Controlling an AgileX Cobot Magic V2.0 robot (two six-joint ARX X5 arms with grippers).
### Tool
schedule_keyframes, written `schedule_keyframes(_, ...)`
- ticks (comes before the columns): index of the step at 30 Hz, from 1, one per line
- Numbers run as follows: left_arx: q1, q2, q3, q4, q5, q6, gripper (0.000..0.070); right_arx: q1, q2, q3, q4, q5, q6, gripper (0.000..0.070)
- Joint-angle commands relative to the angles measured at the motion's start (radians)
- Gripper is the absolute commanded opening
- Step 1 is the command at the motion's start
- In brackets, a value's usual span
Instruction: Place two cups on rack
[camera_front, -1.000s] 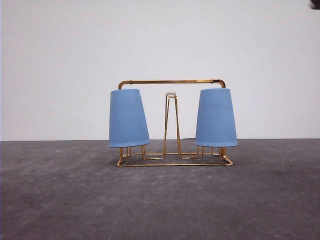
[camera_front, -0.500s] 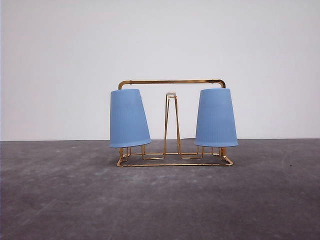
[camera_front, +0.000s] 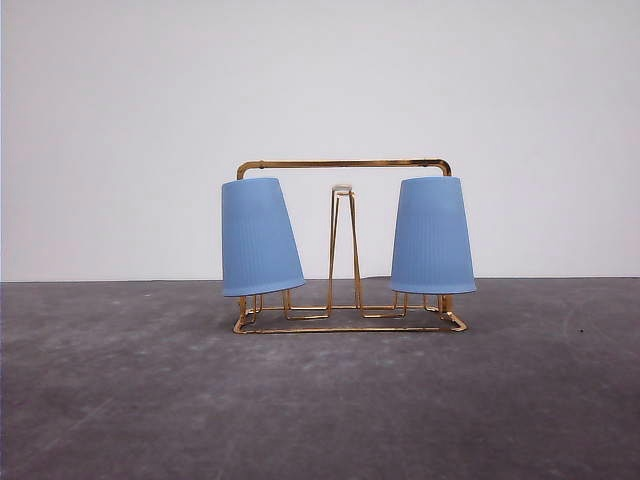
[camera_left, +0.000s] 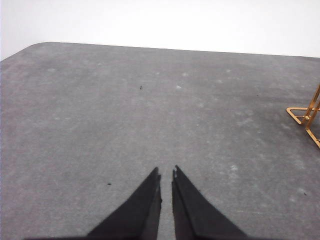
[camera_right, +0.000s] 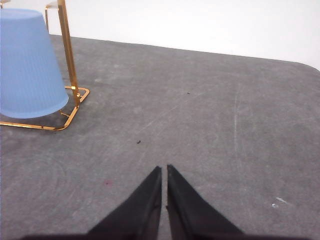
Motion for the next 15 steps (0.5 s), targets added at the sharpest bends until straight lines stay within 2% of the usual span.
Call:
schedule_keyframes(1, 0.002, -0.002, -0.015, -0.005, 0.0, 0.0, 0.0023, 0.0, 0.0, -0.004, 0.016, 0.004, -0.003, 0.0017)
schedule_keyframes(15, 0.002, -0.002, -0.015, -0.005, 0.0, 0.0, 0.0023, 0.0, 0.0, -0.003, 0.017, 0.003, -0.003, 0.0017)
